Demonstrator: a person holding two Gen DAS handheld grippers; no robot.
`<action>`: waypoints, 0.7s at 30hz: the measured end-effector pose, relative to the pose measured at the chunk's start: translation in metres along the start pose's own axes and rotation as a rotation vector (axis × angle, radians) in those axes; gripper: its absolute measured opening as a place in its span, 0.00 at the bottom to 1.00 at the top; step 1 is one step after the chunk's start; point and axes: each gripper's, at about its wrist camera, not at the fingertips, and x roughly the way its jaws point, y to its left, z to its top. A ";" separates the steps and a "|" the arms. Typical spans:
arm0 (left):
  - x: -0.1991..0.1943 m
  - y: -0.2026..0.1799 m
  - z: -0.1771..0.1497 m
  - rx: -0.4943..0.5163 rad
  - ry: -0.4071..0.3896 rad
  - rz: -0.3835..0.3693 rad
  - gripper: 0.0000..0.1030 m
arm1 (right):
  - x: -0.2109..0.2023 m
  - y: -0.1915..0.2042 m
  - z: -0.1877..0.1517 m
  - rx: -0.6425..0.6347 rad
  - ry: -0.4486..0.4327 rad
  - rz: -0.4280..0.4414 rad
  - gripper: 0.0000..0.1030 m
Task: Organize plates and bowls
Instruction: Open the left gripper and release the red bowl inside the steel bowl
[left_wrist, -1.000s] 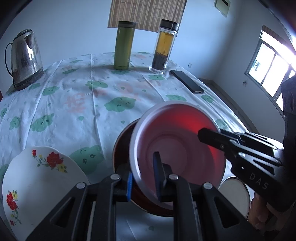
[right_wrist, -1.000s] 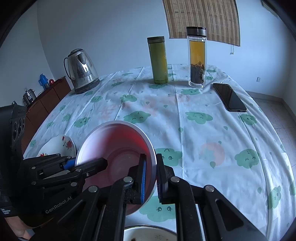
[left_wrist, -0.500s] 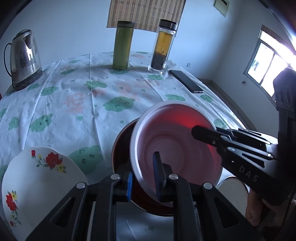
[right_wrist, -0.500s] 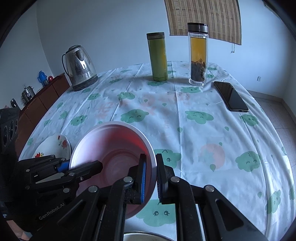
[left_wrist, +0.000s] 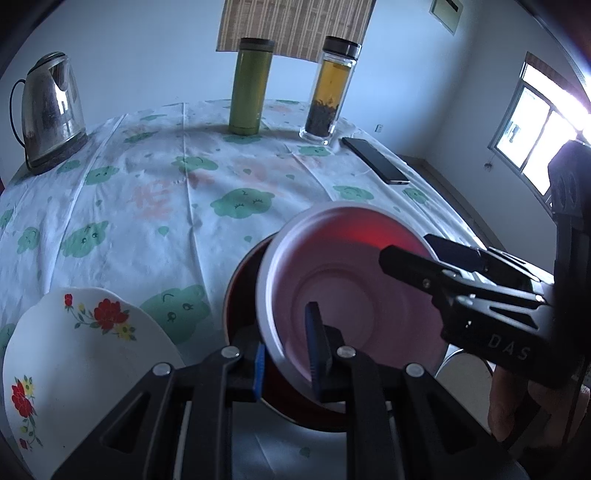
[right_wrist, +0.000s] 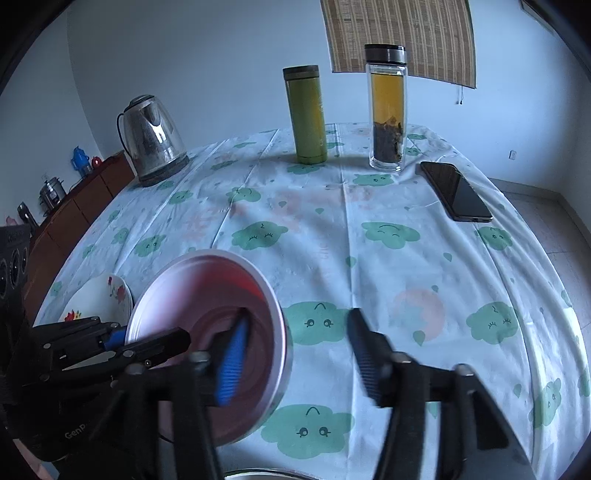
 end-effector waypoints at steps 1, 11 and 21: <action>0.000 0.001 0.000 0.002 0.000 0.000 0.15 | -0.001 0.000 0.000 -0.002 -0.003 -0.003 0.60; -0.010 0.009 0.004 -0.033 -0.026 -0.009 0.15 | -0.002 -0.015 0.002 0.055 -0.006 -0.033 0.60; -0.014 0.013 0.005 -0.048 -0.051 -0.017 0.26 | -0.007 -0.009 -0.001 0.035 -0.018 -0.025 0.60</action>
